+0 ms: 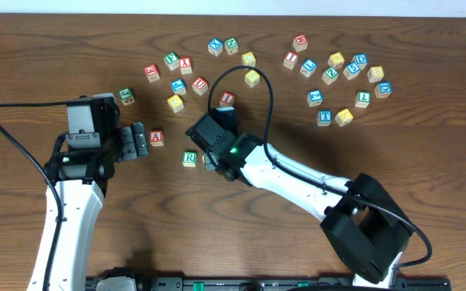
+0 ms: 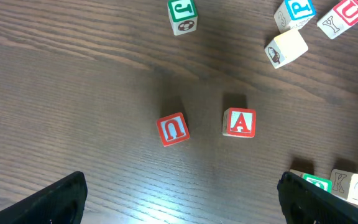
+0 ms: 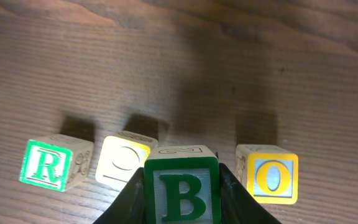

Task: Spell out ROBOT
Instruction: 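Lower the green B block into the row between the two O blocks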

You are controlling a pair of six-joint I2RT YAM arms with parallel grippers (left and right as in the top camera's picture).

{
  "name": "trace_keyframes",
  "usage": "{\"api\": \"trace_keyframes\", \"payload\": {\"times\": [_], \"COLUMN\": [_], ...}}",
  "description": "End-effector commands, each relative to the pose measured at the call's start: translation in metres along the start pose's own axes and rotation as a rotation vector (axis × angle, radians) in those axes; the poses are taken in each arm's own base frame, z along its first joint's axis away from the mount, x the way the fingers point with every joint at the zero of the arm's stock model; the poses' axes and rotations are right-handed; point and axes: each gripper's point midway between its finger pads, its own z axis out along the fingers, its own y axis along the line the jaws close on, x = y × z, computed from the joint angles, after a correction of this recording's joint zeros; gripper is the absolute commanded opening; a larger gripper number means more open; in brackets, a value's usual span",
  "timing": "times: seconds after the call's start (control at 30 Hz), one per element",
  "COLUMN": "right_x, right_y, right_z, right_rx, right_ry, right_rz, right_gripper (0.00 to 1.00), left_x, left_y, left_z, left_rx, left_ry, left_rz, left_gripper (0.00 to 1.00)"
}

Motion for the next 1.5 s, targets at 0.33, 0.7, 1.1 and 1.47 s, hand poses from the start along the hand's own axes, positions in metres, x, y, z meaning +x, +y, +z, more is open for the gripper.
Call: {"api": "trace_keyframes", "payload": {"times": [0.33,0.7,1.1,1.47], "right_x": [0.010,0.022,0.025,0.042], "right_y": [-0.012,-0.016,-0.014,-0.006], "right_z": [0.009,0.016,0.019,0.039], "right_rx": [0.062,0.072,0.058,0.044], "right_ry": [-0.010,-0.013,-0.015,0.032], "right_rz": [0.067,0.085,0.083,0.063], "right_gripper": [0.18,0.19,0.20,0.17], "left_x": [-0.011,-0.011,-0.011,-0.011], "left_y": [0.001,0.001,0.001,0.001], "left_z": [-0.006,-0.006,-0.006,-0.006], "left_rx": [-0.002,-0.002,-0.002,-0.002], "left_ry": [-0.026,-0.026,-0.026,-0.026], "left_rz": [0.000,0.000,0.000,0.000], "left_gripper": [0.96,0.96,0.96,0.96]}}
